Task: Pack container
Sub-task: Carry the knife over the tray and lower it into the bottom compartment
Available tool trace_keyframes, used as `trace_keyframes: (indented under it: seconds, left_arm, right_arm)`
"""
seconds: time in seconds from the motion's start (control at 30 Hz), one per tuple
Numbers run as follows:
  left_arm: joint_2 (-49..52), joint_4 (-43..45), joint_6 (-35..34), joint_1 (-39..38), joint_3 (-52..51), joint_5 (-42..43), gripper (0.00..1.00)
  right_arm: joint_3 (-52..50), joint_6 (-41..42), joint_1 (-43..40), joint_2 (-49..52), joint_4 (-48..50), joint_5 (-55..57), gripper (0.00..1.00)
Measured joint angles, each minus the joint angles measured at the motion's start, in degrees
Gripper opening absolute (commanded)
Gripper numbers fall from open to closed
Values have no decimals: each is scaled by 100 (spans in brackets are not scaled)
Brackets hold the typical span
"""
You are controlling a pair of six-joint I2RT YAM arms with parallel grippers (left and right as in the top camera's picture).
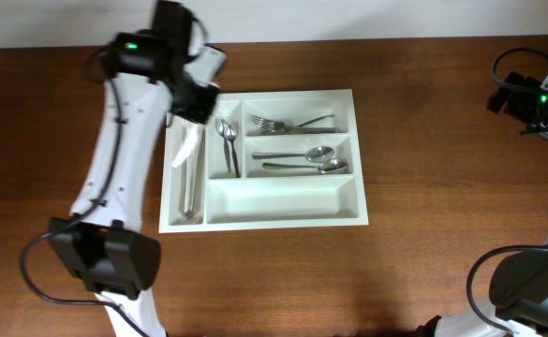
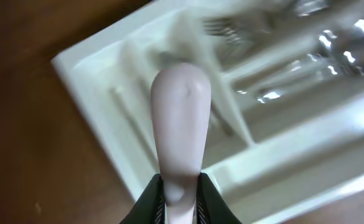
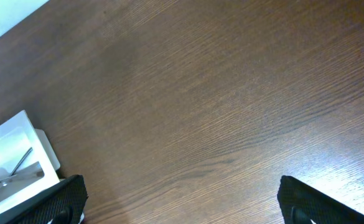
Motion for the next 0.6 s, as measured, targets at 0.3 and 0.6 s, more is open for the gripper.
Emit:
trace_keyframes:
  seconds: [0.3, 0.6]
  left_arm:
    - [155, 310, 1967, -1353, 0, 20, 2]
    - [1088, -638, 3316, -1891, -26, 20, 2]
  right_arm:
    - [0, -2, 0, 0, -2, 0, 99]
    - [0, 2, 0, 0, 0, -2, 99]
